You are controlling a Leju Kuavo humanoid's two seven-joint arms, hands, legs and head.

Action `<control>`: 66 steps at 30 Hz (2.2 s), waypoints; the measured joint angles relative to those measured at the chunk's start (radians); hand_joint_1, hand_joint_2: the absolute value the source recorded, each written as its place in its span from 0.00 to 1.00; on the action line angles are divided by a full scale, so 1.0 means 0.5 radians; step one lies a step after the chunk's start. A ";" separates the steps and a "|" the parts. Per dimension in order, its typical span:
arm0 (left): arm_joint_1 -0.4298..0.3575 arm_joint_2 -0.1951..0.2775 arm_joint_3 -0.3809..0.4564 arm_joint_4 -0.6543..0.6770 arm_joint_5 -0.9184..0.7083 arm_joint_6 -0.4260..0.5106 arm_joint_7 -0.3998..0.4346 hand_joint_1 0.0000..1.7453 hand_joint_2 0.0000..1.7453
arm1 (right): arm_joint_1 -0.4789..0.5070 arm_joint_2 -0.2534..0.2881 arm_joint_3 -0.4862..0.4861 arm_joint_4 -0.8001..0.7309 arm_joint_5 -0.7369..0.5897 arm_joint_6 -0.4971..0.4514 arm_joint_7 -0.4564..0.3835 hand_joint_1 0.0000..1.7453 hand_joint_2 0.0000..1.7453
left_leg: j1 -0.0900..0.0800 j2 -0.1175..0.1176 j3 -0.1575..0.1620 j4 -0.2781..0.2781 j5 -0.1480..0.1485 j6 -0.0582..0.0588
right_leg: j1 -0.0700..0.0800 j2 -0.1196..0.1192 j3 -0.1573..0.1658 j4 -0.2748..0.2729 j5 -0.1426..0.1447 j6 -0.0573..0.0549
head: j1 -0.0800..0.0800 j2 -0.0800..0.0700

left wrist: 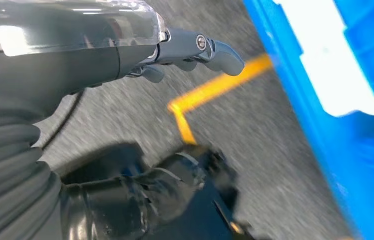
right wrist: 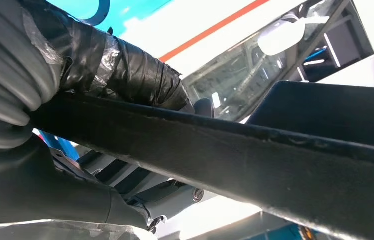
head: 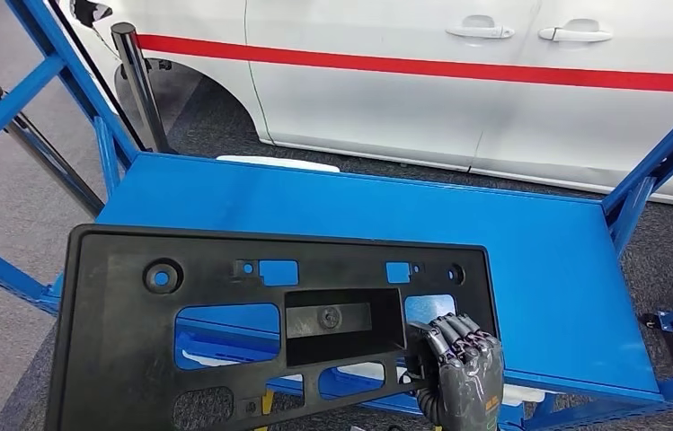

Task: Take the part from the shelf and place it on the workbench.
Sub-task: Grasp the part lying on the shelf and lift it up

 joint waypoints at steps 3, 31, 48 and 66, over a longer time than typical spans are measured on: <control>0.000 -0.004 0.002 0.000 -0.018 0.080 0.048 0.00 1.00 | 0.002 0.010 0.008 0.016 -0.017 0.000 0.015 1.00 1.00 | 0.008 0.001 -0.130 0.291 -0.169 -0.026 | -0.003 -0.007 0.002 -0.008 0.004 -0.023 | -0.002 0.000; -0.002 -0.014 0.037 0.000 -0.077 0.146 0.076 0.00 1.00 | 0.015 0.051 0.011 0.116 -0.109 -0.001 0.002 1.00 1.00 | -0.001 0.007 -0.155 0.038 0.111 -0.005 | -0.001 -0.005 0.120 -0.025 -0.072 -0.015 | 0.000 0.000; -0.009 -0.013 0.039 0.000 -0.083 0.150 0.066 0.00 1.00 | 0.019 0.074 0.008 0.121 -0.119 -0.001 -0.025 1.00 1.00 | 0.000 0.025 0.118 -0.127 0.028 0.077 | 0.001 -0.007 -0.132 0.179 -0.093 0.057 | 0.002 0.000; -0.002 -0.014 0.061 0.000 -0.099 0.155 0.061 0.00 1.00 | 0.024 0.118 -0.021 0.120 -0.278 -0.002 -0.090 1.00 1.00 | 0.011 0.017 -0.236 0.472 -0.236 -0.045 | 0.000 -0.016 0.011 -0.014 0.002 -0.044 | -0.002 0.000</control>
